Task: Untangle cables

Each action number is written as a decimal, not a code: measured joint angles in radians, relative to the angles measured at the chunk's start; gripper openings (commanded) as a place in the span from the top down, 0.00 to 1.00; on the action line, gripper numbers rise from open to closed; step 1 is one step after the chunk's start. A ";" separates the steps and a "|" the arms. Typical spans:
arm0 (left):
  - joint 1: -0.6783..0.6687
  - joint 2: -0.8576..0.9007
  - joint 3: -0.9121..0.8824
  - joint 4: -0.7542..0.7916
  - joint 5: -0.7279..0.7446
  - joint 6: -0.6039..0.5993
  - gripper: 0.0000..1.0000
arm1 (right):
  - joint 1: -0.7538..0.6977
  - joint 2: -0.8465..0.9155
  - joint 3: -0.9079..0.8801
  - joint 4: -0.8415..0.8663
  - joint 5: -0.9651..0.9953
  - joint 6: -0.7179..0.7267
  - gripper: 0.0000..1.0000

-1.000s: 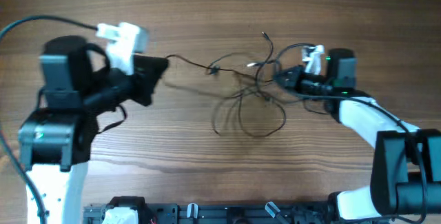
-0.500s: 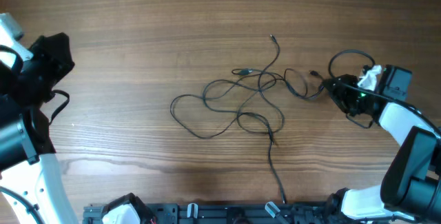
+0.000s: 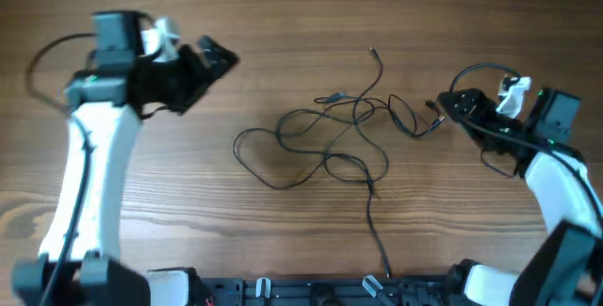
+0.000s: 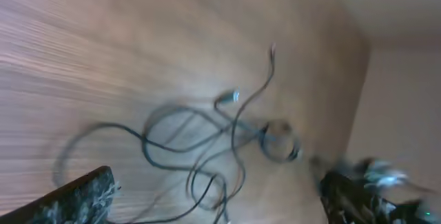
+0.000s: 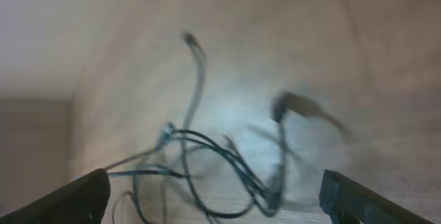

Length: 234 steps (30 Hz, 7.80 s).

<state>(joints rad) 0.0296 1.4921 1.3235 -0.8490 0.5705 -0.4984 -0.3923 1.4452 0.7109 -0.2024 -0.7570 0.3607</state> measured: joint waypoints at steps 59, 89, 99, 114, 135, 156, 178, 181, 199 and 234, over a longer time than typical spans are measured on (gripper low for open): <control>-0.027 -0.127 0.077 -0.041 -0.607 0.410 0.91 | 0.129 0.191 0.000 -0.042 0.386 -0.148 0.88; -0.693 0.651 0.082 0.461 -0.242 0.904 0.96 | 0.105 -0.208 0.000 -0.228 0.213 -0.213 0.00; -0.598 0.093 0.080 0.355 -0.441 0.669 0.96 | 0.115 -0.208 0.000 -0.273 0.203 -0.133 0.00; -0.199 -0.145 0.087 0.356 -0.059 0.376 0.96 | 0.664 0.078 -0.002 0.053 0.225 -0.172 0.01; -0.370 -0.005 0.082 0.365 0.788 0.471 0.96 | 0.695 -0.047 0.127 0.217 0.156 -0.253 0.00; -0.039 -0.084 0.076 0.827 0.917 0.110 0.96 | 0.751 0.213 0.061 -0.041 0.217 -0.529 0.96; -0.017 -0.082 0.082 0.243 0.469 0.232 0.96 | 0.658 0.068 0.237 -0.172 0.961 -0.912 0.91; -0.022 -0.082 0.082 0.243 0.466 0.234 0.96 | 0.657 0.076 0.235 0.077 1.292 -0.839 0.91; -0.154 -0.082 0.082 0.140 0.204 0.181 0.96 | 0.711 0.063 0.237 0.221 -0.117 -0.593 0.00; -0.011 -0.080 0.082 0.169 0.282 -0.391 0.00 | 0.698 -0.036 0.238 0.181 0.220 -0.380 0.96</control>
<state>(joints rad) 0.0185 1.4120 1.4052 -0.6800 0.8524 -0.8898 0.3061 1.4094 0.9489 -0.0216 -0.5373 -0.0196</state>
